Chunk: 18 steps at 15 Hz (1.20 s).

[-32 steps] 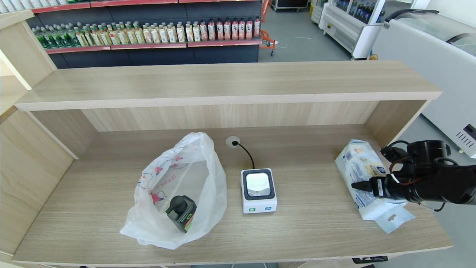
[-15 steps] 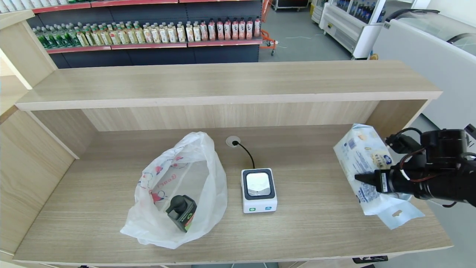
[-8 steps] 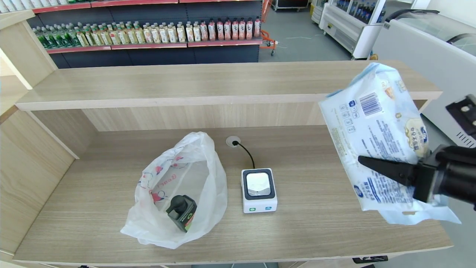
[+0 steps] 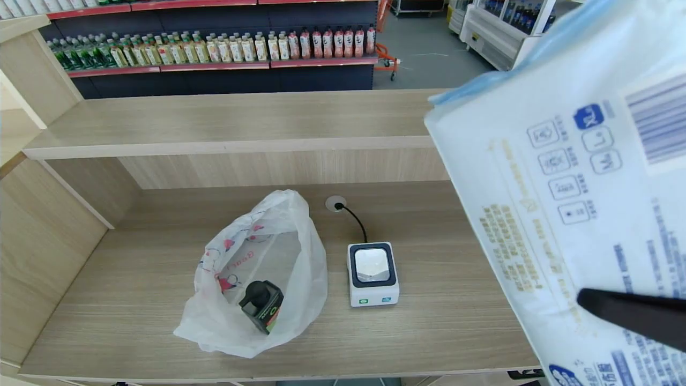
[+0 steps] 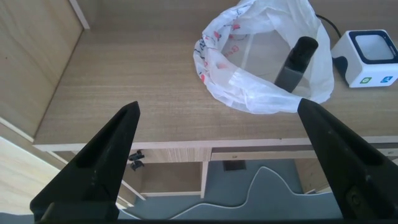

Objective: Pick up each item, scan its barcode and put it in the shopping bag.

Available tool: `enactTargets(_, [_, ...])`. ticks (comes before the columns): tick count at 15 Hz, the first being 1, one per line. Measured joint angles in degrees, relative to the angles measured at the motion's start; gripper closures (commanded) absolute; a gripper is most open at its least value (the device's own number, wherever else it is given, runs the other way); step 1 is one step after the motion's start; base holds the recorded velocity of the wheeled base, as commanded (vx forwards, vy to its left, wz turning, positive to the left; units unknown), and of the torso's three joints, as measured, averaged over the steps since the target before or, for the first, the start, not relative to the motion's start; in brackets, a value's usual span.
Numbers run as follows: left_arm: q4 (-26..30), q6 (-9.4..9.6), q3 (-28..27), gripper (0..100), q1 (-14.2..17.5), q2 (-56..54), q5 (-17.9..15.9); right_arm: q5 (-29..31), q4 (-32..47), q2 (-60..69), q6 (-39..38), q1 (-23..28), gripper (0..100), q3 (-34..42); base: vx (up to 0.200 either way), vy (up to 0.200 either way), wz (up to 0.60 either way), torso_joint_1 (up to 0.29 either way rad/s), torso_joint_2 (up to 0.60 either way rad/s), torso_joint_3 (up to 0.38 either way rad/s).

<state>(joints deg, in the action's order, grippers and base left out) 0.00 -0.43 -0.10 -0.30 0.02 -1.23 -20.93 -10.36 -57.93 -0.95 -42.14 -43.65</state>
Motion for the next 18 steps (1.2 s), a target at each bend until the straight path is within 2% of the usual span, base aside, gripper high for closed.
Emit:
enactTargets(2, [0.0, 0.0, 0.0, 0, 0.0, 0.0, 0.0, 0.3, 4.1, -4.1, 1.8, -1.8, 100, -7.3, 0.0, 0.0, 0.0, 0.0, 0.0, 0.0])
enactTargets(6, [0.0, 0.02, 0.0, 0, 0.0, 0.0, 0.0, 0.6, 10.3, -10.2, 5.8, -4.0, 100, -13.4, 0.0, 0.0, 0.0, 0.0, 0.0, 0.0])
enactTargets(9, [0.0, 0.0, 0.0, 0, 0.0, 0.0, 0.0, 0.7, 11.4, -13.7, 11.4, -5.7, 100, -15.7, 0.0, 0.0, 0.0, 0.0, 0.0, 0.0])
enactTargets(15, [0.0, 0.0, 0.0, 0, 0.0, 0.0, 0.0, 1.1, 12.4, -16.6, 13.8, -7.0, 100, -17.6, 0.0, 0.0, 0.0, 0.0, 0.0, 0.0])
enactTargets(18, [0.0, 0.0, 0.0, 0, 0.0, 0.0, 0.0, 4.9, 11.4, -18.0, 23.0, -5.7, 100, -17.8, 0.0, 0.0, 0.0, 0.0, 0.0, 0.0])
